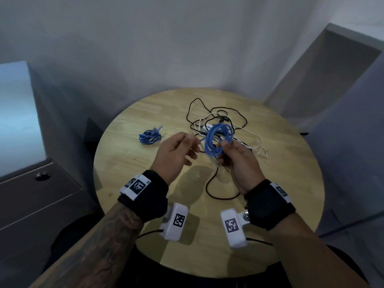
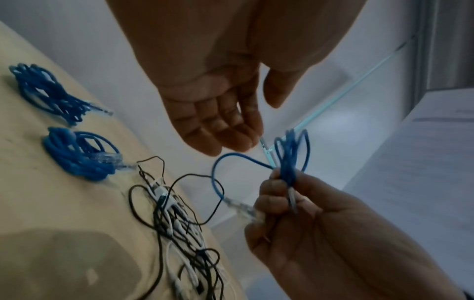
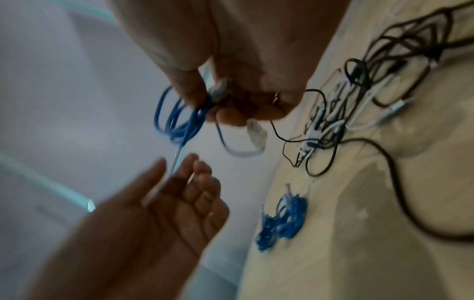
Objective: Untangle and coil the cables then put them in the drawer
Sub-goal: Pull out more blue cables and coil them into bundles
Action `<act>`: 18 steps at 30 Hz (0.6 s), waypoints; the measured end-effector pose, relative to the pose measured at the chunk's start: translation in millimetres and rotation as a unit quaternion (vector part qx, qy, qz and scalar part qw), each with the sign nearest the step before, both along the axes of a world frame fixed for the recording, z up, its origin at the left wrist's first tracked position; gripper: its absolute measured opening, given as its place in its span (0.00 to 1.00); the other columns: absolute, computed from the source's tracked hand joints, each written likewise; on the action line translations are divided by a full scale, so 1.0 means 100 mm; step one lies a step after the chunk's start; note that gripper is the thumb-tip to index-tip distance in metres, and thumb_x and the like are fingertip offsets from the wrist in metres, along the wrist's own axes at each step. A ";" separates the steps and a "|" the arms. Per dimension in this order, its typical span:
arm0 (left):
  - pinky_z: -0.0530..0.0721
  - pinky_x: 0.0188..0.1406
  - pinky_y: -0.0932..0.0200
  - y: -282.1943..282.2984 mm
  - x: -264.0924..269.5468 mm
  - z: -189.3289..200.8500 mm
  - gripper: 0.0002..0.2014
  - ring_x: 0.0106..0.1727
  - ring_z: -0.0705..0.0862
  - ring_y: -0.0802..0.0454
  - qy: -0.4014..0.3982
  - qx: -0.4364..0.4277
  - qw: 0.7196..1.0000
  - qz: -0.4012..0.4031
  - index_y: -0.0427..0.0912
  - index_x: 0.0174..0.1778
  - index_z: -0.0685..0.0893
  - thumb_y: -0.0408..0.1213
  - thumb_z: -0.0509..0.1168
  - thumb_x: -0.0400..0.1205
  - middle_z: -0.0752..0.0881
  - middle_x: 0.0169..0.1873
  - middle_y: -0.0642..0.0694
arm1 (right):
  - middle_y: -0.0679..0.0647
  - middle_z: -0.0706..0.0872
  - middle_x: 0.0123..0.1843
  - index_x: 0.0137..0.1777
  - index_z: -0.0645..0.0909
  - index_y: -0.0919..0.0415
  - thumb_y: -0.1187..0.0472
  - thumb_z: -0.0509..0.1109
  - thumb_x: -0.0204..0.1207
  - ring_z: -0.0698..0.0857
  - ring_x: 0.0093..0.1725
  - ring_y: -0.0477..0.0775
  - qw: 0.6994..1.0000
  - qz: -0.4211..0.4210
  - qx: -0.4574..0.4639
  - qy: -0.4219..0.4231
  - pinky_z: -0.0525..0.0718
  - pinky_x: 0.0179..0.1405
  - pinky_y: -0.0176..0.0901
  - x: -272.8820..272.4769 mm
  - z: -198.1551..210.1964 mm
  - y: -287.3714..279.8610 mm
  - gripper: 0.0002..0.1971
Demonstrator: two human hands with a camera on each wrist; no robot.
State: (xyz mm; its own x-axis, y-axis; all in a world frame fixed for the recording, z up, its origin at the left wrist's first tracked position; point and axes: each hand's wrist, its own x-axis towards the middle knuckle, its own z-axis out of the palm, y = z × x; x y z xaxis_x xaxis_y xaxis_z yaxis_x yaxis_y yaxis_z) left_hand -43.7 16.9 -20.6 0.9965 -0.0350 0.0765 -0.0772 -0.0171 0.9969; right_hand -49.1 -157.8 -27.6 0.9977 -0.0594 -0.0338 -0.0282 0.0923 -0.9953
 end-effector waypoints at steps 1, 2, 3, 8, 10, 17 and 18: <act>0.81 0.35 0.52 -0.03 -0.02 0.00 0.16 0.37 0.83 0.49 0.024 -0.001 1.000 -0.009 0.37 0.49 0.84 0.46 0.58 0.88 0.86 0.39 0.44 | 0.48 0.77 0.33 0.43 0.81 0.55 0.59 0.63 0.87 0.74 0.30 0.42 0.997 -0.028 -0.063 -0.037 0.74 0.34 0.31 -0.01 -0.03 0.01 0.11; 0.82 0.33 0.52 -0.05 -0.04 0.01 0.21 0.36 0.83 0.49 0.059 -0.009 0.998 -0.012 0.36 0.47 0.83 0.52 0.59 0.87 0.85 0.39 0.43 | 0.45 0.76 0.33 0.43 0.80 0.53 0.57 0.64 0.87 0.73 0.30 0.41 0.985 -0.056 -0.141 -0.088 0.72 0.32 0.30 -0.02 -0.05 0.02 0.10; 0.82 0.32 0.52 -0.05 -0.05 0.02 0.25 0.34 0.82 0.48 0.101 -0.024 0.994 -0.019 0.35 0.44 0.82 0.57 0.58 0.85 0.85 0.37 0.41 | 0.42 0.75 0.34 0.45 0.80 0.53 0.56 0.65 0.86 0.72 0.32 0.40 0.963 -0.082 -0.214 -0.144 0.70 0.33 0.30 -0.02 -0.07 0.02 0.08; 0.82 0.33 0.55 0.00 -0.03 0.09 0.38 0.31 0.81 0.50 0.266 -0.183 0.932 -0.162 0.38 0.41 0.86 0.72 0.49 0.79 0.85 0.34 0.43 | 0.49 0.84 0.46 0.54 0.84 0.57 0.58 0.66 0.80 0.79 0.45 0.52 0.782 -0.061 -0.506 -0.359 0.68 0.42 0.42 0.06 -0.10 -0.02 0.08; 0.82 0.33 0.57 0.04 0.01 0.08 0.28 0.32 0.78 0.54 0.279 -0.218 0.923 -0.150 0.43 0.43 0.84 0.66 0.55 0.81 0.81 0.34 0.47 | 0.50 0.85 0.46 0.54 0.85 0.56 0.55 0.65 0.80 0.82 0.46 0.56 0.738 -0.019 -0.558 -0.379 0.69 0.43 0.46 0.08 -0.12 0.00 0.10; 0.74 0.38 0.60 0.18 0.06 -0.01 0.10 0.42 0.80 0.56 0.273 -0.255 0.917 -0.137 0.46 0.45 0.84 0.44 0.60 0.86 0.84 0.44 0.51 | 0.50 0.84 0.46 0.52 0.88 0.55 0.54 0.73 0.78 0.80 0.42 0.59 0.706 0.011 -0.588 -0.394 0.65 0.42 0.45 0.12 -0.22 0.06 0.07; 0.72 0.38 0.60 0.17 0.06 -0.01 0.09 0.42 0.80 0.57 0.265 -0.253 0.919 -0.142 0.47 0.46 0.83 0.44 0.60 0.86 0.83 0.44 0.52 | 0.51 0.84 0.45 0.52 0.88 0.54 0.55 0.73 0.77 0.80 0.41 0.59 0.706 0.004 -0.588 -0.395 0.67 0.41 0.46 0.11 -0.21 0.05 0.07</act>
State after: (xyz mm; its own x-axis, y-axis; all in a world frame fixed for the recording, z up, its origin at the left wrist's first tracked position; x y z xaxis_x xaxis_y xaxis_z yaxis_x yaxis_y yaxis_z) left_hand -37.5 34.3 -21.8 0.8547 -0.3931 -0.3390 0.4921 0.4058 0.7702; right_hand -37.8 -152.4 -48.4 0.6779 0.4237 0.6008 0.5830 -0.8077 -0.0882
